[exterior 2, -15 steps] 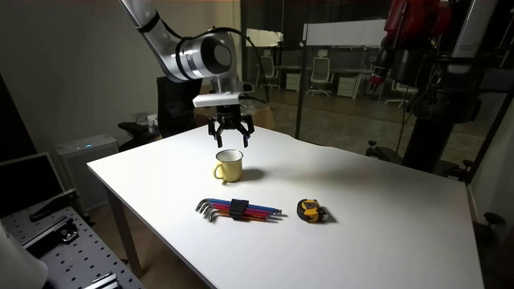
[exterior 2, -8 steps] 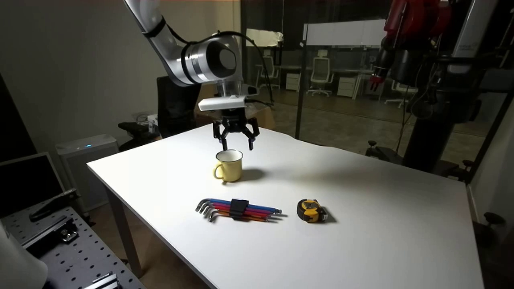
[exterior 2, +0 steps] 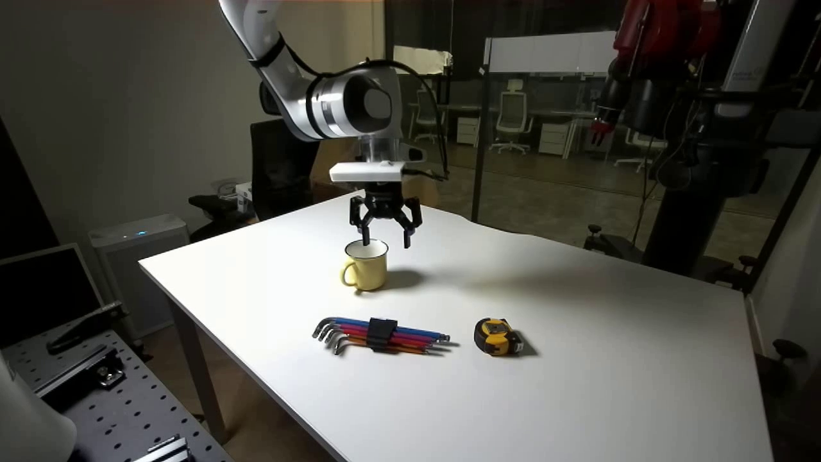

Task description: Move the yellow mug backwards

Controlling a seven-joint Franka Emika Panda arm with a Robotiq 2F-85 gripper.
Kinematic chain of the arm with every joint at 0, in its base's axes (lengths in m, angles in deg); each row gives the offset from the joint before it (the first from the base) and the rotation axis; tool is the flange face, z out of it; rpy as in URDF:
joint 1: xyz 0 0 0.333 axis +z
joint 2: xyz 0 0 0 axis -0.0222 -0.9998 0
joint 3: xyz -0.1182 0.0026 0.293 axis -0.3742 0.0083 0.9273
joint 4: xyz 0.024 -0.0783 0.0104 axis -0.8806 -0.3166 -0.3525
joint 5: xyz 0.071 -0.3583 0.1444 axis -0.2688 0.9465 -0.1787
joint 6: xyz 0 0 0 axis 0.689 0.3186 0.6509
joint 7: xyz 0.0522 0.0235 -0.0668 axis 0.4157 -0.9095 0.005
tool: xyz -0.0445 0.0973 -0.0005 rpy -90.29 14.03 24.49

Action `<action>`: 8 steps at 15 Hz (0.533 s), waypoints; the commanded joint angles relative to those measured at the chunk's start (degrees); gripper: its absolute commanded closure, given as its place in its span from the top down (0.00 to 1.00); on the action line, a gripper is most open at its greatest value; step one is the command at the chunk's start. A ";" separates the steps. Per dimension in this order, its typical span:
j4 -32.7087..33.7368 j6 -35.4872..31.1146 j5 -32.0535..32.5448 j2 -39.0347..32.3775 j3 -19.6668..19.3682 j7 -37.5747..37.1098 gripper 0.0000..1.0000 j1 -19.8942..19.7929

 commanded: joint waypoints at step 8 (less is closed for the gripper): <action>21.87 13.30 -1.76 -15.21 0.73 2.88 1.00 -1.34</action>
